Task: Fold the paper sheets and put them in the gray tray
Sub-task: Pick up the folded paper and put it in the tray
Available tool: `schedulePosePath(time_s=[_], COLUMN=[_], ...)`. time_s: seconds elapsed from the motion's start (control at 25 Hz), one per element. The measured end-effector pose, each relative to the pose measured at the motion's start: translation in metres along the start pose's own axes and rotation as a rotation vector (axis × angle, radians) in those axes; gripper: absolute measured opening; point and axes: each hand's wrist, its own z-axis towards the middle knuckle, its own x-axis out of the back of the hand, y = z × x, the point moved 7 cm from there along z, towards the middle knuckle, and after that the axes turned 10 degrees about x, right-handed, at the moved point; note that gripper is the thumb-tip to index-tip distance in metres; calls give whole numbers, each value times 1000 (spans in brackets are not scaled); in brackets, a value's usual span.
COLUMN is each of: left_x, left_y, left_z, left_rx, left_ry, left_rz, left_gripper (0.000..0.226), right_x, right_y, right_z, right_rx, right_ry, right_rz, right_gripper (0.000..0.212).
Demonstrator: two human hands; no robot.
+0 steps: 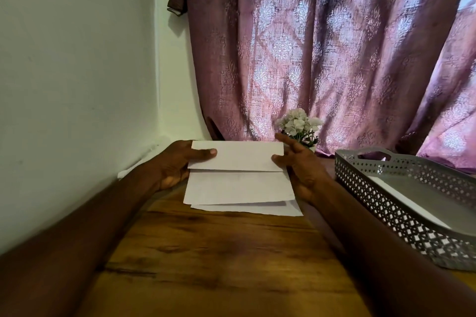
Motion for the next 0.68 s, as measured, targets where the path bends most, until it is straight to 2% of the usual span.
schedulePosePath(time_s=[0.12, 0.32, 0.44, 0.68], left_x=[4, 6, 8, 12], left_y=[-4, -1, -4, 3], left_z=[3, 6, 3, 0], left_rx=[0, -33, 15, -8], left_ry=[30, 36, 46, 92], left_rz=[41, 41, 86, 60], left_gripper=[56, 59, 58, 60], right_x=[5, -1, 3, 8], right_y=[-2, 9, 9, 11], right_z=[2, -5, -1, 2], right_rx=[38, -18, 6, -1], right_ry=[73, -1, 26, 64], right_rz=[22, -129, -167, -145], right_gripper=[61, 47, 47, 43])
